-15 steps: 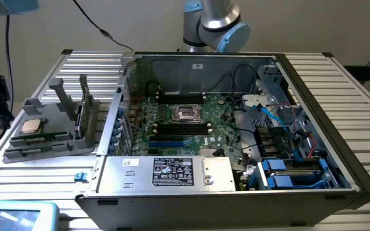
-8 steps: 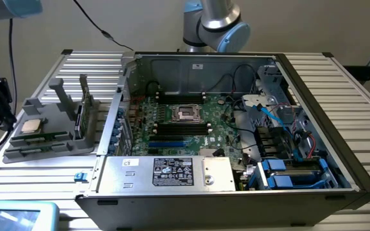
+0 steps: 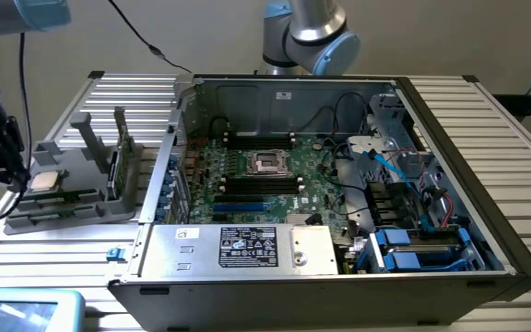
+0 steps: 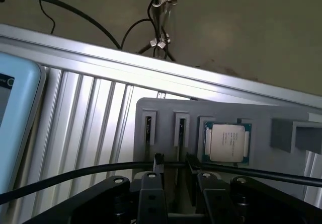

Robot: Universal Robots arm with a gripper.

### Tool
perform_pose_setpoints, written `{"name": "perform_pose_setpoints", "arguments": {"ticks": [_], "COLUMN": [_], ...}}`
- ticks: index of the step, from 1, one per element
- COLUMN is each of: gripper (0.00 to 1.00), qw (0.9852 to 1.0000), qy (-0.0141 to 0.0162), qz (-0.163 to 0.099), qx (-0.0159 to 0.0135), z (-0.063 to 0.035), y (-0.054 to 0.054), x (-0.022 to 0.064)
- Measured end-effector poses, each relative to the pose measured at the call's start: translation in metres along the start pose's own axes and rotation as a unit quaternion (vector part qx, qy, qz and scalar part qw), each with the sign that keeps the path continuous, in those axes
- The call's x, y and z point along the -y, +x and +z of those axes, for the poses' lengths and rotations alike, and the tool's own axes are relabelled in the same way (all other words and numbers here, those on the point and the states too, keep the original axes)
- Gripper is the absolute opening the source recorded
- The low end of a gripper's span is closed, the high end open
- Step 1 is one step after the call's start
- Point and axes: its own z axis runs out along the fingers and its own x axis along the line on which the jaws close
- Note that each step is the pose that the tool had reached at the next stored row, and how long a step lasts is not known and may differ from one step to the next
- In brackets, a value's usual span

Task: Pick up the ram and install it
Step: 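Pick up the ram and move it above insertion slot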

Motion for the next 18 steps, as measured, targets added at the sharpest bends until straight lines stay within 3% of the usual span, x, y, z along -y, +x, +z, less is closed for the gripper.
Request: {"name": "perform_pose_setpoints", "arguments": {"ticks": [5,13,14,18], "gripper": [0.3,0.3,0.3,0.3], "qw": [0.9999,0.9998,0.9998,0.9996], "qy": [-0.0012,-0.0049,-0.0059,-0.015], "qz": [-0.011,-0.017,-0.018,-0.021], "qx": [-0.0004,0.0007,0.0009,0.0045], "z": [-0.0002,-0.0007,-0.0008,-0.0008], "y": [0.003,0.005,0.005,0.006], "x": [0.0141,0.0215,0.0225,0.0265]}}
